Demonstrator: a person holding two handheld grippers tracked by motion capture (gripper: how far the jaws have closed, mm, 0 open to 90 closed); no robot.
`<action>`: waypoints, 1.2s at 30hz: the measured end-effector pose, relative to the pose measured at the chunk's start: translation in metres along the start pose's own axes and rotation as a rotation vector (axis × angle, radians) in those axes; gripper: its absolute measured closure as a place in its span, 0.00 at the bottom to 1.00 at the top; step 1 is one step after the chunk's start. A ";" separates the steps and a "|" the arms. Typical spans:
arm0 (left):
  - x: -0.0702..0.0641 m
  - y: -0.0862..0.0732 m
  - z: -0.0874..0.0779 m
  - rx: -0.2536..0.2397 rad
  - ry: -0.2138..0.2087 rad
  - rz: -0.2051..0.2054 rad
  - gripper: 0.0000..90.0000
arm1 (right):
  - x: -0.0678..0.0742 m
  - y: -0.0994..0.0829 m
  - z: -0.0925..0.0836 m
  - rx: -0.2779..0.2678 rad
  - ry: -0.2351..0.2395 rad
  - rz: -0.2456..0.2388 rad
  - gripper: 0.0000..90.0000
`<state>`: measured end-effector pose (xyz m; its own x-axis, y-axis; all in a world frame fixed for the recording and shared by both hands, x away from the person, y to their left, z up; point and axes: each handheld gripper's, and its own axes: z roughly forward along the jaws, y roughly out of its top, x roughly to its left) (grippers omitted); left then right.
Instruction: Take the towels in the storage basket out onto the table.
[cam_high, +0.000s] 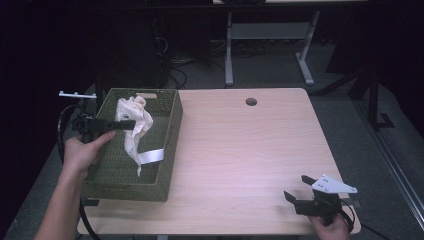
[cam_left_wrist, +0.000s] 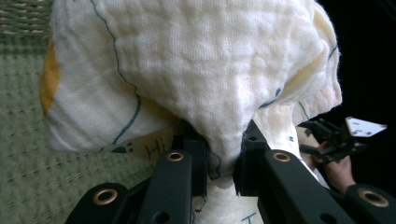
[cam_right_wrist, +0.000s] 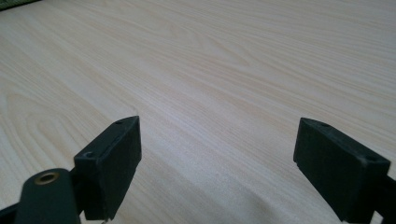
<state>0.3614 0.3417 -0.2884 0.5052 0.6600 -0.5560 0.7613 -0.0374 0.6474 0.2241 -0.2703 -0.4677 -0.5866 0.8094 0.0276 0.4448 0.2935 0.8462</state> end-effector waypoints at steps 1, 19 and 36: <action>-0.002 0.002 0.000 -0.009 -0.027 -0.004 0.87 | 0.000 0.000 0.000 0.000 0.001 0.000 0.16; -0.030 0.012 0.042 0.042 -0.107 0.025 0.86 | 0.000 0.000 0.000 0.000 -0.001 0.001 0.16; -0.054 0.022 0.077 0.090 -0.131 0.073 0.86 | -0.002 -0.001 -0.002 -0.010 0.001 0.002 0.16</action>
<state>0.3824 0.2479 -0.2842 0.6047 0.5500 -0.5761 0.7510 -0.1528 0.6424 0.2241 -0.2733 -0.4674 -0.5862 0.8096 0.0301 0.4396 0.2867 0.8512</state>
